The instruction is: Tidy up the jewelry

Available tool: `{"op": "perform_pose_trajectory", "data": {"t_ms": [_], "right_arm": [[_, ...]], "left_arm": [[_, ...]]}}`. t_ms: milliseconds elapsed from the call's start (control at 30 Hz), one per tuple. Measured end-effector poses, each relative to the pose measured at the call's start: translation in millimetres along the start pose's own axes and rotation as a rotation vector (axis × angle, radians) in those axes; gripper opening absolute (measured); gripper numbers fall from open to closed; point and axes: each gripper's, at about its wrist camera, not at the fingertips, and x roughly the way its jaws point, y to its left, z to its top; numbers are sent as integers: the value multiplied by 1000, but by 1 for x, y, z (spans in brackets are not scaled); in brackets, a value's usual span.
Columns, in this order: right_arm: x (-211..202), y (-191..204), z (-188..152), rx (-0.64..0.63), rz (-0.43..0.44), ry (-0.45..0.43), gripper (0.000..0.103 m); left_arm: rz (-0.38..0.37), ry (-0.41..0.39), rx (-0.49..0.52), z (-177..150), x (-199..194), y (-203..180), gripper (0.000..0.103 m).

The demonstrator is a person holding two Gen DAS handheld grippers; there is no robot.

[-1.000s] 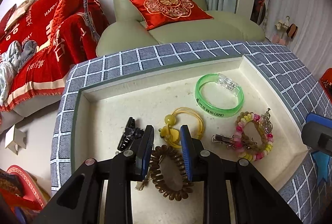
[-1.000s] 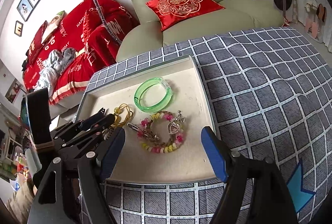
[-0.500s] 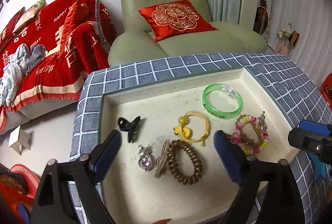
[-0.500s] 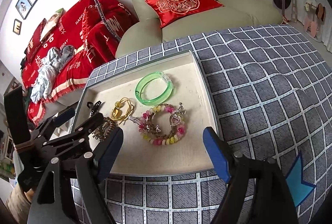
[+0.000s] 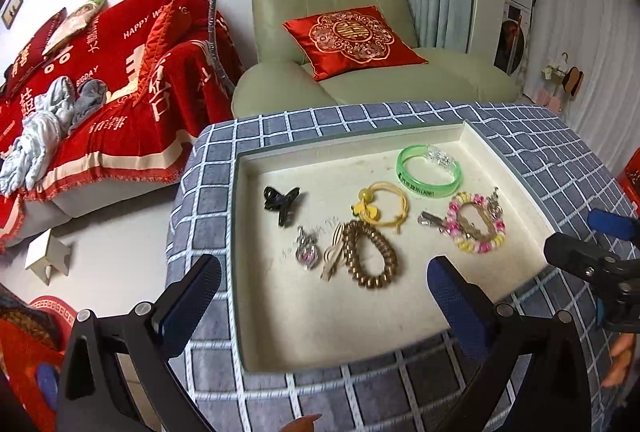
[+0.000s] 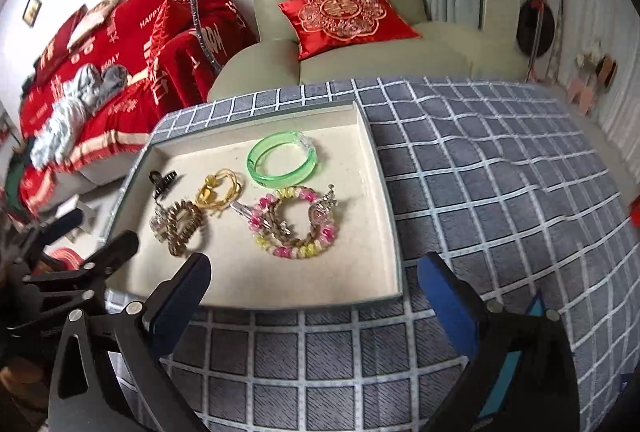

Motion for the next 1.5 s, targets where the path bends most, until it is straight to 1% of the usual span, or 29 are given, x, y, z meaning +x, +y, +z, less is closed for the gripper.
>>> {"op": "perform_pose_trajectory", "data": {"t_ms": [133,233,433,633,800,967,1067,1167,1300,1500], "right_arm": [[-13,0,-10,1,-7,-13,103],[-21,1,-20,-4,-7,-14,103],[-32,10,-44,-33,-39,-27,103],[-40,17,-72,-47,-54,-26,103],[-50,21,-94,-57,-81,-53,103],[-62,24,-109,-74,-102,-75,103],[-72,23,-112,-64,-98,-94,103],[-81,22,-110,-50,-86,-117,103],[-86,25,-105,-63,-84,-131,103],[-83,32,-88,-78,-70,-137,103]], "left_arm": [[-3,-12,-29,-13,-16,3,103],[9,-18,-53,-27,-28,5,103],[34,-9,-81,-58,-41,3,103],[70,-13,-84,-88,-55,-4,103],[98,-37,-90,-107,-66,-7,103],[102,-23,-75,-121,-71,-11,103],[98,-25,-84,-124,-77,-10,103],[106,-47,-88,-121,-87,-9,103],[105,-72,-91,-111,-97,-6,103],[137,-82,-112,-93,-99,1,103]]}}
